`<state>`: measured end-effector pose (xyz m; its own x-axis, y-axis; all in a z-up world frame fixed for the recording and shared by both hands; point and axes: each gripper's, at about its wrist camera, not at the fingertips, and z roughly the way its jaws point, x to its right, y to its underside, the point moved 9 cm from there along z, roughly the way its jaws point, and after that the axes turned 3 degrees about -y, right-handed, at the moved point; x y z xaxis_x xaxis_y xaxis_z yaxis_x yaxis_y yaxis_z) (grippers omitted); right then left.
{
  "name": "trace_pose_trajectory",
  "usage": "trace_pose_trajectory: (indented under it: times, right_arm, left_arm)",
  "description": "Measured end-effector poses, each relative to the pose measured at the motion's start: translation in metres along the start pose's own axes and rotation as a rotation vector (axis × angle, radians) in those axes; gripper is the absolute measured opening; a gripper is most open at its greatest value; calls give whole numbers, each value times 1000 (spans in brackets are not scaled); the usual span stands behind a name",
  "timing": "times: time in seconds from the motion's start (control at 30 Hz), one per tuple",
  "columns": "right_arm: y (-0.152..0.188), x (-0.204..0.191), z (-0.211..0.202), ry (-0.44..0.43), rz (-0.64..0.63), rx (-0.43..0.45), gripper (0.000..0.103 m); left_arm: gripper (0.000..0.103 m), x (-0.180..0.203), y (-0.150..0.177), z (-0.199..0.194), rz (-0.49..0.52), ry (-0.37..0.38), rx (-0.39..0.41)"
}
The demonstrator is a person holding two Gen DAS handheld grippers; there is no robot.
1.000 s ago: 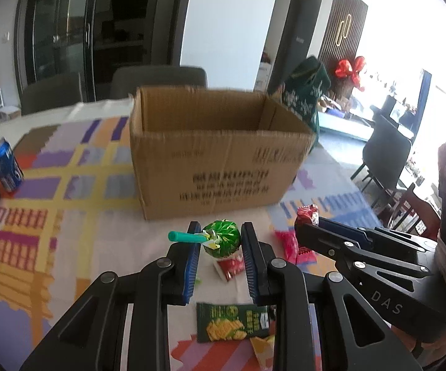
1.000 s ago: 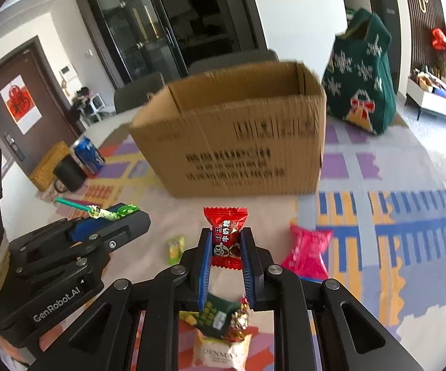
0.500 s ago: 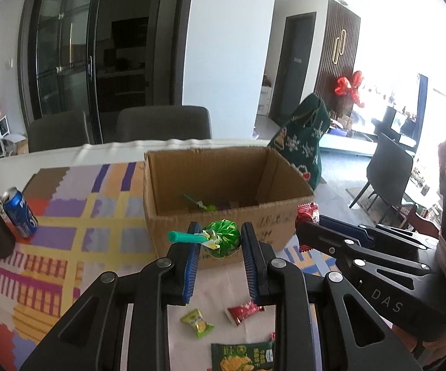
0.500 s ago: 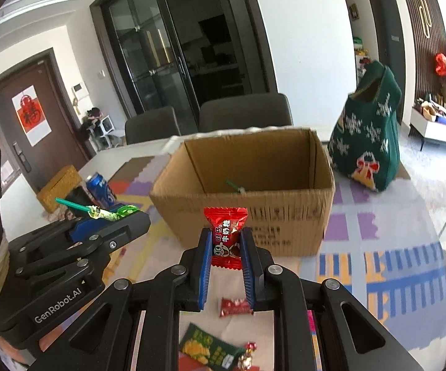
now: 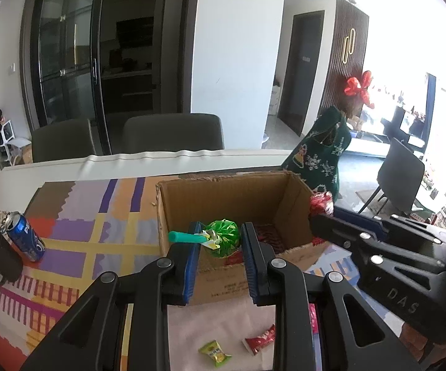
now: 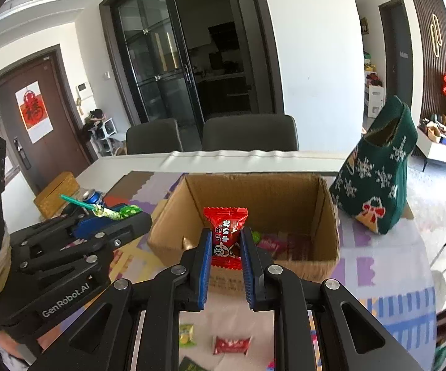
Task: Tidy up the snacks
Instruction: 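Carry the red candy and lollipop over the box and open both grippers, then move both grippers back down to the remaining snacks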
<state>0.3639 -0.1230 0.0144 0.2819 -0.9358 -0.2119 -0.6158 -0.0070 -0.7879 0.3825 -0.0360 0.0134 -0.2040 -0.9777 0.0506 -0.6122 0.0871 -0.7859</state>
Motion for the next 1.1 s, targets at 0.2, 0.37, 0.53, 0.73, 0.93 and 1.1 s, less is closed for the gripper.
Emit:
trace_pose_trajectory:
  times: [0.2,0.37,0.53,0.73,0.93,1.1]
  right_arm:
    - [-11,8,15,15,5,-8,19]
    - [-12,16,32,19,15,-36,19]
    - [-11,26,45,28,40,-55,24]
    - [-9,28,38,60,40,-43,41]
    - [-4,19,25,45,31,-31,45]
    - [8,12,16,21,24,-36,45]
  left_arm:
    - [27,-7,-4,21,2,-15,-32]
    - [27,-8,-6,39,22,-32,-57]
    - [63,-12,-11,47,32,-88,-58]
    - [66,-20,-8,33,27,-127,-41]
    - [68,-22,1,9,29,-151,-24]
    - [69,-20,13,-7,29,-152,-29]
